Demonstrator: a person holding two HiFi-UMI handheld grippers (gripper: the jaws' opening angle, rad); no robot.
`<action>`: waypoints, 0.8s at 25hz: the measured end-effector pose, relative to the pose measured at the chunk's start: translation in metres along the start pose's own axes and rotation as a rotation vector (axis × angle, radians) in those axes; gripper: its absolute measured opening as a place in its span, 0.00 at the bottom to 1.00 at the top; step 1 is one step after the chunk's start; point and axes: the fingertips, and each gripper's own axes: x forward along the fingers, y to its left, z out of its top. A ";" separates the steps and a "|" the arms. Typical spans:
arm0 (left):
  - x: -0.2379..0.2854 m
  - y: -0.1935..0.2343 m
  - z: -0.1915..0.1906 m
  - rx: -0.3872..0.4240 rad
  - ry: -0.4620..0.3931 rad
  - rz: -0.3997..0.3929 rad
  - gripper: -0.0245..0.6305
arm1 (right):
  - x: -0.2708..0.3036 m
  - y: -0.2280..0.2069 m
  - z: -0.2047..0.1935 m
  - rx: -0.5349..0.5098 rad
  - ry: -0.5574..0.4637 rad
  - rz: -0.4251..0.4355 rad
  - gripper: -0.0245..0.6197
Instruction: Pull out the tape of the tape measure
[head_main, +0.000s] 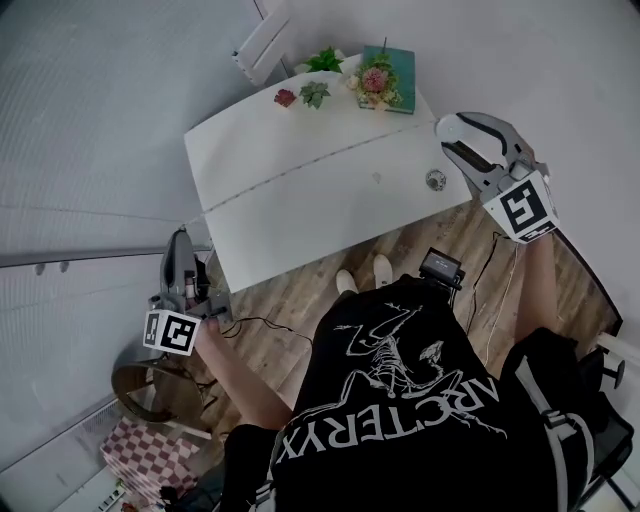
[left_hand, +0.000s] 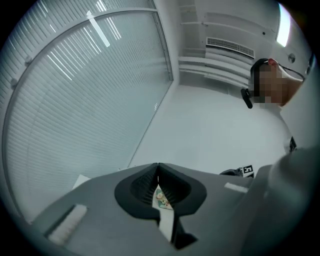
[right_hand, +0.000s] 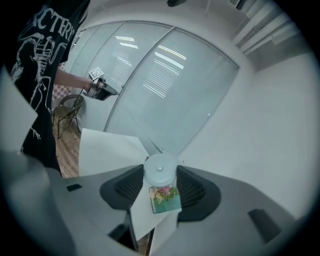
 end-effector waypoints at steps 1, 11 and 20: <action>-0.005 0.006 0.004 0.004 -0.008 0.020 0.06 | -0.004 -0.006 -0.004 0.007 0.007 -0.018 0.38; -0.045 0.043 0.035 0.017 -0.093 0.182 0.06 | -0.035 -0.038 -0.030 0.061 0.055 -0.133 0.38; -0.037 0.034 0.012 0.016 -0.047 0.168 0.06 | -0.031 -0.023 -0.031 0.110 0.029 -0.111 0.38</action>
